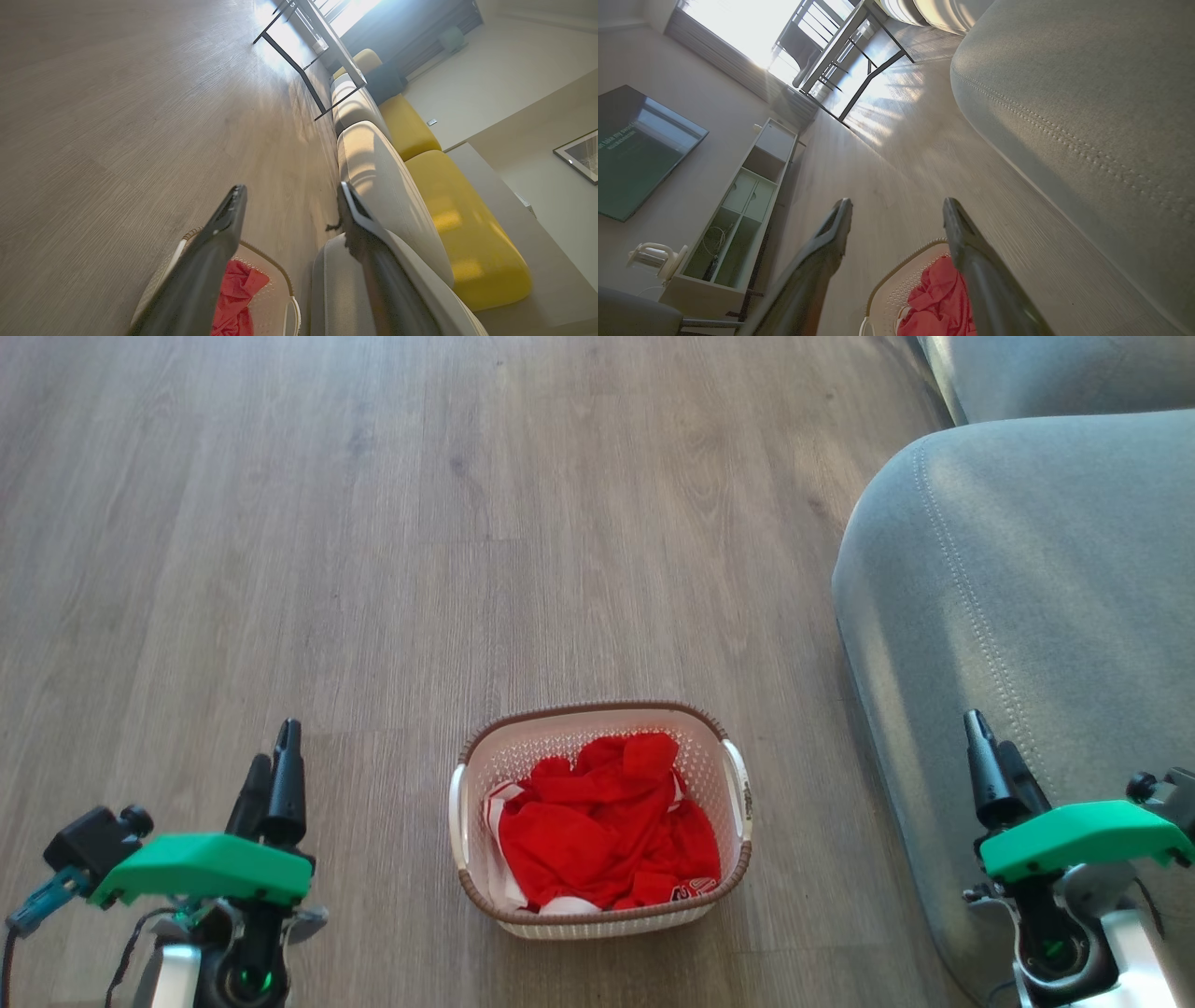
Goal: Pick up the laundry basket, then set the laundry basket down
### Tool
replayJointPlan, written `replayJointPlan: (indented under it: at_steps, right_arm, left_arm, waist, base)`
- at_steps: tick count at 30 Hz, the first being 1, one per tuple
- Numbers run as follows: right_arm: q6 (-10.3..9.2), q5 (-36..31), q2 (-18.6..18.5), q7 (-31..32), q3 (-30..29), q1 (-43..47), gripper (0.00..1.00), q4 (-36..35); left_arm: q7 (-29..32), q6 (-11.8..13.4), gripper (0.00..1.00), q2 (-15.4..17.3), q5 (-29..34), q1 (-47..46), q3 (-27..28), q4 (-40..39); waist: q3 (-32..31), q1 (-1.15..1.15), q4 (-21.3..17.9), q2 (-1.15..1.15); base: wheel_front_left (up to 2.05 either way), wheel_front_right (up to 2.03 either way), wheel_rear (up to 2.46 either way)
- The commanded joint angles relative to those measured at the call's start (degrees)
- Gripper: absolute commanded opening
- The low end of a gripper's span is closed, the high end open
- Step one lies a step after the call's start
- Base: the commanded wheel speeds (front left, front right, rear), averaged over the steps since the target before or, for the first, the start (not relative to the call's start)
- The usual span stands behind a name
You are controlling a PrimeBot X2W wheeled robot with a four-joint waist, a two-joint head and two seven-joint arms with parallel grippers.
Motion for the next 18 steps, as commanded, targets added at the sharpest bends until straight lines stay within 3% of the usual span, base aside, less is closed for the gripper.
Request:
replayJointPlan:
  at_steps: [1,18]
  right_arm:
    - [-0.03,-2.36,-1.3,-0.85,0.77,-3.58,1.0,-2.33]
    - [-0.04,-14.64,-2.76,-3.7,4.15,-4.59,1.0,-0.8]
  left_arm:
    - [-0.85,0.43,1.0,1.5,2.31,-3.31,0.28,-2.53]
    - [-3.71,2.42,1.0,2.61,16.41,-3.11,-2.53,-2.63]
  waist:
    - [-0.01,0.0,-0.01,0.0]
    - [0.0,0.0,0.08,0.0]
  base:
    - [0.0,0.0,0.0]
    - [0.0,0.0,0.0]
